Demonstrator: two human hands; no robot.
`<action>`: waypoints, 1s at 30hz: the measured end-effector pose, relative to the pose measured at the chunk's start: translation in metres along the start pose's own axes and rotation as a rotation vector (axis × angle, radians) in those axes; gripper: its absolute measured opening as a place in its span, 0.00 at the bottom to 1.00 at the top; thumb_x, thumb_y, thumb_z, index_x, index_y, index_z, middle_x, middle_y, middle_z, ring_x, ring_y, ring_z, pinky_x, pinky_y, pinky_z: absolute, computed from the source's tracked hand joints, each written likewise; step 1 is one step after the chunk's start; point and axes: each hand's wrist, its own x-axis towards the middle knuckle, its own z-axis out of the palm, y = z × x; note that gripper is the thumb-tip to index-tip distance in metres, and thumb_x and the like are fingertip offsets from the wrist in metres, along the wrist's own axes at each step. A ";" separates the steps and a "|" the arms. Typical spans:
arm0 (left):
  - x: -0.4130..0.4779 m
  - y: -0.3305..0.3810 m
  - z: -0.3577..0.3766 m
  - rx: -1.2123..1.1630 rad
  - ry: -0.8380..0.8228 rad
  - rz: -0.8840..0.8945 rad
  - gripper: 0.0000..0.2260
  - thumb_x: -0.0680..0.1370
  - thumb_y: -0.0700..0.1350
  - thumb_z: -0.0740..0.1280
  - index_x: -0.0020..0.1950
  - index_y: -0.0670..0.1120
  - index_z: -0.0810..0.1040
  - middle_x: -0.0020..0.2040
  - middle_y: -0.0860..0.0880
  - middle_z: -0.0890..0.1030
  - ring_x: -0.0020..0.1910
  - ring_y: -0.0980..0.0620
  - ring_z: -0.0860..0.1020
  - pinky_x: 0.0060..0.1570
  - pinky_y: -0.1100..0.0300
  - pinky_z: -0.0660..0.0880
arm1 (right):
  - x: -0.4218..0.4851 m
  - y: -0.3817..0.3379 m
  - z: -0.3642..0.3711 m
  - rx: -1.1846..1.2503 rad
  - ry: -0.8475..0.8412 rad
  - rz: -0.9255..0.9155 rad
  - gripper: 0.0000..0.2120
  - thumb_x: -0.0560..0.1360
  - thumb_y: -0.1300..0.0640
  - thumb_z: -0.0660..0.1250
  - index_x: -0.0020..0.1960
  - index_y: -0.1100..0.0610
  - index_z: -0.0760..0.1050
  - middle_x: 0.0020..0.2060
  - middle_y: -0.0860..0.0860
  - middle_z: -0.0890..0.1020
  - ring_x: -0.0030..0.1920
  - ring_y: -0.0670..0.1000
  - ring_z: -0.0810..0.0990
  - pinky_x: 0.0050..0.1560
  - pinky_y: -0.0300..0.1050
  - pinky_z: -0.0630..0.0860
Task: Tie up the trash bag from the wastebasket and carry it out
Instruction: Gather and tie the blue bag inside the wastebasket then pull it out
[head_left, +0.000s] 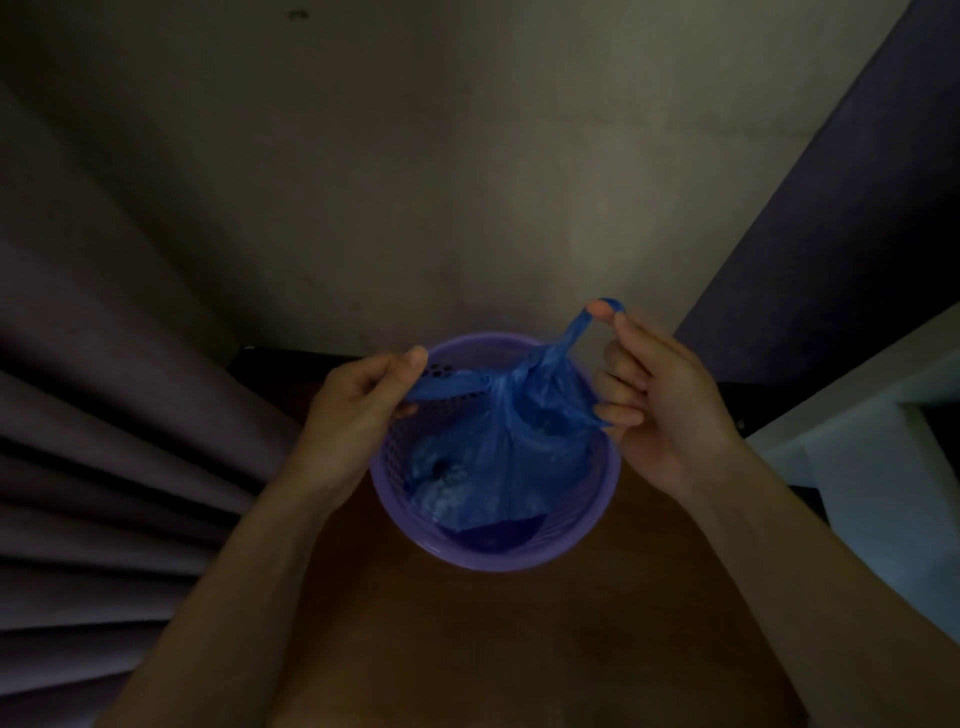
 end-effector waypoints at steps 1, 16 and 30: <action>-0.001 0.001 0.001 0.000 0.019 0.034 0.26 0.75 0.59 0.70 0.42 0.33 0.78 0.39 0.40 0.79 0.42 0.44 0.79 0.48 0.47 0.75 | 0.001 0.000 -0.001 0.007 0.002 0.014 0.10 0.82 0.53 0.62 0.55 0.52 0.81 0.27 0.46 0.57 0.23 0.43 0.55 0.20 0.35 0.55; -0.001 0.004 0.033 -0.604 0.092 -0.430 0.19 0.80 0.43 0.64 0.30 0.50 0.63 0.24 0.53 0.57 0.20 0.57 0.57 0.21 0.65 0.57 | 0.010 0.001 -0.015 0.142 0.060 0.146 0.15 0.80 0.53 0.63 0.35 0.53 0.70 0.23 0.45 0.58 0.20 0.45 0.56 0.16 0.35 0.55; 0.017 -0.004 -0.034 -0.704 0.502 -0.399 0.18 0.80 0.43 0.63 0.32 0.49 0.60 0.20 0.54 0.59 0.19 0.56 0.57 0.23 0.67 0.59 | 0.026 -0.011 -0.069 0.245 0.305 0.066 0.16 0.81 0.54 0.61 0.34 0.53 0.67 0.18 0.45 0.58 0.17 0.45 0.56 0.16 0.35 0.54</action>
